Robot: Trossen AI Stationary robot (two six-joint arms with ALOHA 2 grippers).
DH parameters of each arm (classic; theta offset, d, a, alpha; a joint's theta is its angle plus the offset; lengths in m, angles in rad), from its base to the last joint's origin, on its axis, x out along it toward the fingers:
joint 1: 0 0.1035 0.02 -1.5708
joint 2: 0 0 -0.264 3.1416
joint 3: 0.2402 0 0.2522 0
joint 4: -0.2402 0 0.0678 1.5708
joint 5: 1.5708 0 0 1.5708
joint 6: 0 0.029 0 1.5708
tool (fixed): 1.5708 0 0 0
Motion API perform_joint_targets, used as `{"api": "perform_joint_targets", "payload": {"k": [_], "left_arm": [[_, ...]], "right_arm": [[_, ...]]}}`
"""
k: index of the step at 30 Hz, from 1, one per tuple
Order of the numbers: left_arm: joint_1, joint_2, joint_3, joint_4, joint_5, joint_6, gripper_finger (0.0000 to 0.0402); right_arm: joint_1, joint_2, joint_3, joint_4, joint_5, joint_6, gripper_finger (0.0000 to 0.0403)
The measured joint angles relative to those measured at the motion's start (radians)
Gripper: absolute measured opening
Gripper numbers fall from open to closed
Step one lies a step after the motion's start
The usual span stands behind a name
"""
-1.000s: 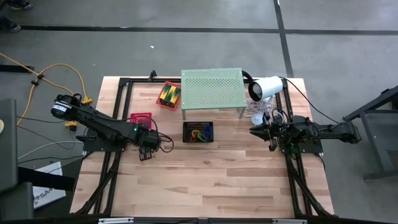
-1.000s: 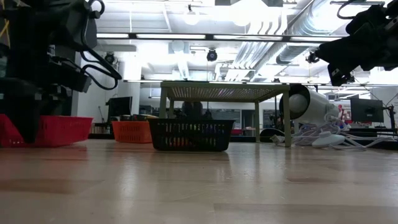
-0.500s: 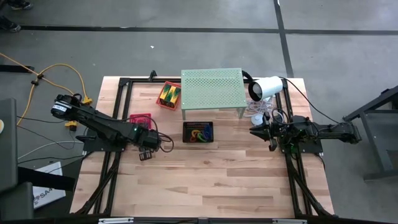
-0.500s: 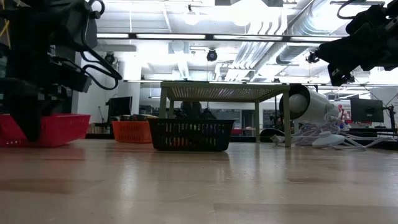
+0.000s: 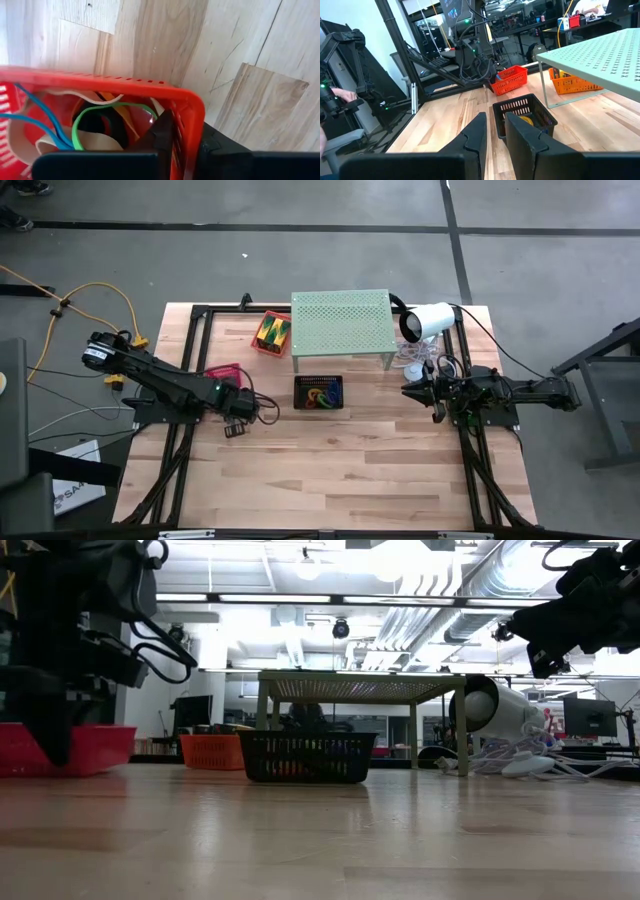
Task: Pick & Place Office Desk Supplies
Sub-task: Put the red bin with the rubber bands on the shelf
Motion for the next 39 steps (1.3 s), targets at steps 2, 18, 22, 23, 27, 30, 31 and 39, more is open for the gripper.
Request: {"api": "perform_joint_targets", "payload": {"k": [2, 18, 22, 23, 27, 30, 31, 39], "left_arm": [[0.0, 0.0, 0.0, 0.005, 0.0, 0.0, 0.002], [0.0, -0.002, 0.0, 0.021, 0.0, -0.064, 0.0001], [0.0, -0.002, 0.0, 0.024, 0.001, -0.064, 0.0001], [0.0, -0.002, 0.0, 0.025, 0.001, -0.064, 0.0001], [0.0, -0.002, 0.0, 0.026, 0.001, -0.065, 0.0001], [0.0, -0.002, 0.0, 0.026, 0.0, -0.074, 0.0001], [0.0, -0.002, 0.0, 0.026, -0.003, -0.078, 0.0001], [0.004, -0.014, 0.0, 0.044, -0.003, -0.116, 0.0001]], "right_arm": [[0.0, 0.0, 0.0, 0.0, 0.0, 0.0, 0.0058], [0.0, 0.0, 0.0, 0.0, 0.0, 0.0, 0.0058], [0.0, 0.0, 0.0, 0.0, 0.0, 0.0, 0.0058], [0.0, 0.0, 0.0, 0.0, 0.0, 0.0, 0.0058], [0.0, 0.0, 0.0, 0.0, 0.0, 0.0, 0.0058], [0.0, 0.0, 0.0, 0.0, 0.0, 0.0, 0.0058], [0.0, 0.0, 0.0, 0.0, 0.0, 0.0, 0.0058], [0.0, 0.0, 0.0, 0.0, 0.0, 0.0, 0.0058]]}}
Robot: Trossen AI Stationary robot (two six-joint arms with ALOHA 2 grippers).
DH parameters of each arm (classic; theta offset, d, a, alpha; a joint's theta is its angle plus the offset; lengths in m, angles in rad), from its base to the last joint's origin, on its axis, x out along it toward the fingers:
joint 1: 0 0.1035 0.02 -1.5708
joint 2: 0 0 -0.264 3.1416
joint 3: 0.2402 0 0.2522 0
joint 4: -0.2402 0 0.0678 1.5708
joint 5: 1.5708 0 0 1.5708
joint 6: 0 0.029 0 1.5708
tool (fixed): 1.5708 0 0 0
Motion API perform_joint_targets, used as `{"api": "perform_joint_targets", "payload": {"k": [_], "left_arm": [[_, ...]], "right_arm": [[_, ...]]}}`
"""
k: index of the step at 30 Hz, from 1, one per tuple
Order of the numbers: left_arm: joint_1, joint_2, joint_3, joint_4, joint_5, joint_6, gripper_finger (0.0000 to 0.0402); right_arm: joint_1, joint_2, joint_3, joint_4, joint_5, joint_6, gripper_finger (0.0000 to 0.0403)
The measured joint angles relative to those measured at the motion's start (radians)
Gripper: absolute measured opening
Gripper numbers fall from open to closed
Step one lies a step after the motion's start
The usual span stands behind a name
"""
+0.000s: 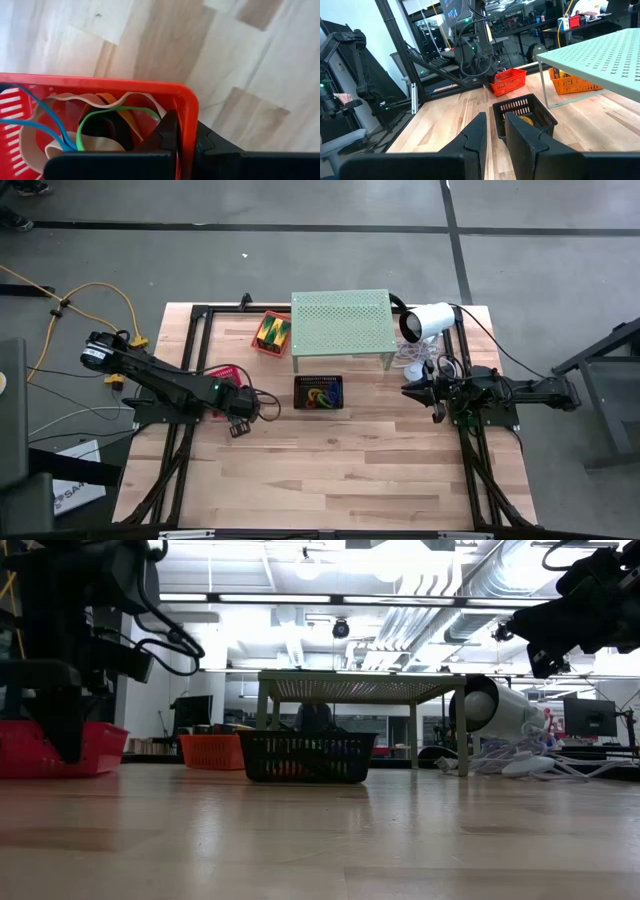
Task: Pick & Place Office Desk Supplies
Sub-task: Put the red bin with the rubber bands on the shelf
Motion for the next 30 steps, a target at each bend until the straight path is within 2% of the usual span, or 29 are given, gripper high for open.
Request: {"api": "perform_joint_targets", "payload": {"k": [7, 14, 23, 30], "left_arm": [[-0.002, -0.015, 0.008, 0.016, 0.009, -0.008, 0.0], [-0.001, -0.022, 0.118, -0.017, 0.019, -0.02, 0.0], [0.006, -0.021, 0.336, -0.242, -0.028, -0.013, 0.0], [0.061, -0.022, 0.427, -0.325, -0.01, 0.039, 0.0]], "right_arm": [[0.0, 0.0, 0.0, 0.0, 0.0, 0.0, 0.0058], [0.0, 0.004, 0.0, 0.0, 0.0, 0.0, 0.0058], [0.0, 0.005, 0.0, 0.0, 0.0, 0.0, 0.0058], [0.0, 0.005, 0.0, 0.0, 0.0, 0.0, 0.0058]]}}
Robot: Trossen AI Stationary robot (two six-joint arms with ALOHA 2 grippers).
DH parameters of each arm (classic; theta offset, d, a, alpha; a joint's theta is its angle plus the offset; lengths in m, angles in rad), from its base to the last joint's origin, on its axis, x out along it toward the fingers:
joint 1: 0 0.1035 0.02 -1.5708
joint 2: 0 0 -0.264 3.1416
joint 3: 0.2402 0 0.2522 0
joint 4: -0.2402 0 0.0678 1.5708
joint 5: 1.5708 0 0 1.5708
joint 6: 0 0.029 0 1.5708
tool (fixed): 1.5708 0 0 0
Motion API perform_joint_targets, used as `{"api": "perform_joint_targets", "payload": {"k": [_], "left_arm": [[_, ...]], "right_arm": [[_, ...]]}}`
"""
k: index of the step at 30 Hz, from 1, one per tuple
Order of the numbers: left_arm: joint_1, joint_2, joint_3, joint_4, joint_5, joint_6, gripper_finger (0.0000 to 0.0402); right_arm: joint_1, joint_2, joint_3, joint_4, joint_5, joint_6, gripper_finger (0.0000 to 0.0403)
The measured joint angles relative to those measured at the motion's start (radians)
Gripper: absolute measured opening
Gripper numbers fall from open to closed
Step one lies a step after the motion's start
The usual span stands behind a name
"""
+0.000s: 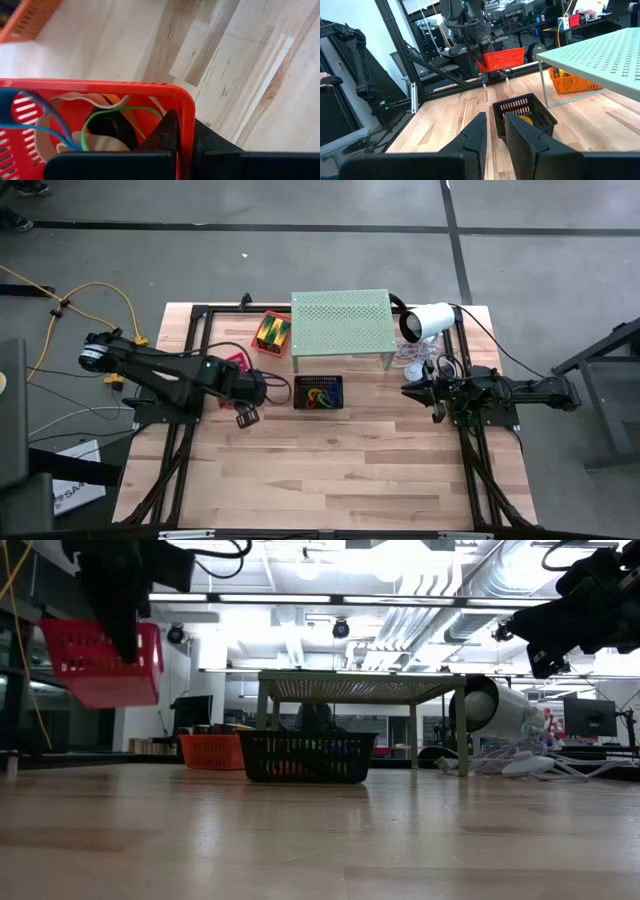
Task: Pick & Place Office Desk Supplies
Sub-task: Put the red bin with the rubber bands on the shelf
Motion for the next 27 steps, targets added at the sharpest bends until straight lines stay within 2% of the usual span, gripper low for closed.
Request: {"api": "perform_joint_targets", "payload": {"k": [15, 27], "left_arm": [[0.129, 0.0, 0.077, -0.05, 0.0, 0.151, 0.0], [0.222, 0.0, 0.177, -0.065, -0.008, 0.364, 0.0]], "right_arm": [[0.0, 0.0, 0.0, 0.0, 0.0, 0.0, 0.0058], [0.0, 0.0, 0.0, 0.0, 0.0, 0.0, 0.0058]]}}
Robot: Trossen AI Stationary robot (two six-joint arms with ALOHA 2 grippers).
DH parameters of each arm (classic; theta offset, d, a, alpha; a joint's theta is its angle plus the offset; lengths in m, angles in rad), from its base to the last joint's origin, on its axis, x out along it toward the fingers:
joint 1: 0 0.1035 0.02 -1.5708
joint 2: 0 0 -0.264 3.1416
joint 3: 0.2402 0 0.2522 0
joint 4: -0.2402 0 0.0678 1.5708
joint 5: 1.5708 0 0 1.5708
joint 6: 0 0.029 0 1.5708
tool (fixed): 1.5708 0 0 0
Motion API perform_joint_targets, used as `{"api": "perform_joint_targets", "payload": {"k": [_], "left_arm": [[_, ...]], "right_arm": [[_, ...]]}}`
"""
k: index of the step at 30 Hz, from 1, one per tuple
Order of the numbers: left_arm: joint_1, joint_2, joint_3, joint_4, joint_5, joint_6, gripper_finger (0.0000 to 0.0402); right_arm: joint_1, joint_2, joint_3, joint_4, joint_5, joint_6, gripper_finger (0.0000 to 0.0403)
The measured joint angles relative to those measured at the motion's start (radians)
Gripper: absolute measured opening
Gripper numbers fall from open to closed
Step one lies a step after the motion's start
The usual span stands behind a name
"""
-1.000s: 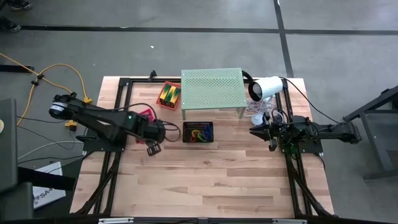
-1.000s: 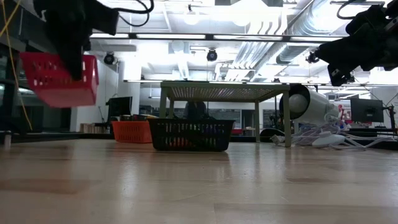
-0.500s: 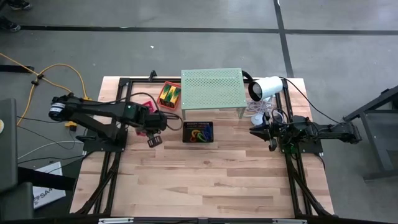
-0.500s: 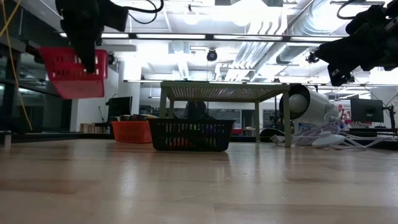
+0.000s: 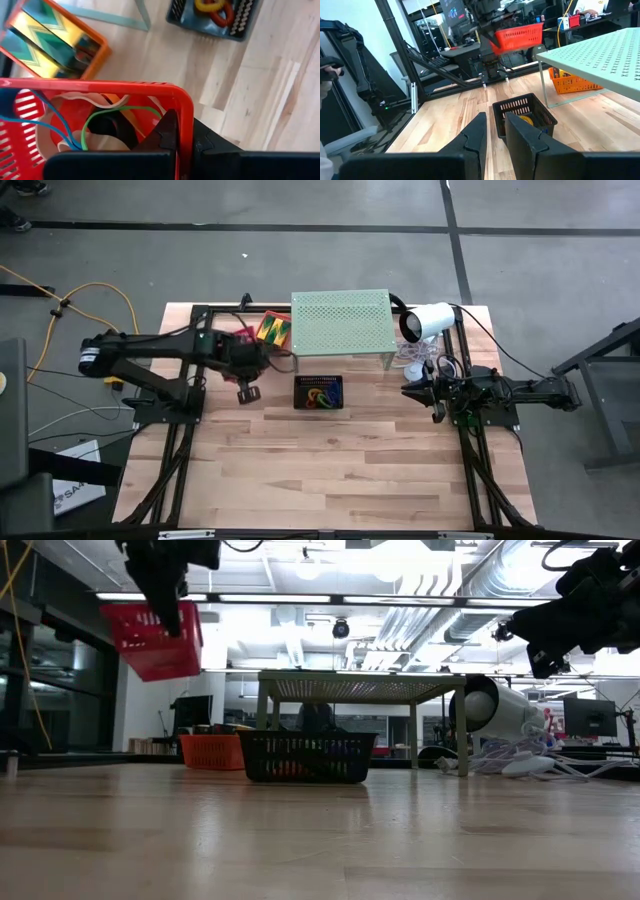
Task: Pick & Place Office Desk Supplies
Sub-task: Put the red bin with the rubber bands on the shelf
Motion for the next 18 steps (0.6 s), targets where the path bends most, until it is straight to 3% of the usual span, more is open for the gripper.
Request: {"api": "perform_joint_targets", "payload": {"k": [9, 18], "left_arm": [[0.115, 0.022, 0.099, -0.018, -0.002, 0.126, 0.0], [0.162, 0.142, 0.224, -0.036, 0.006, 0.195, 0.0]], "right_arm": [[0.0, 0.0, 0.0, 0.0, 0.0, 0.0, 0.0058], [0.0, 0.0, 0.0, 0.0, 0.0, 0.0, 0.0058]]}}
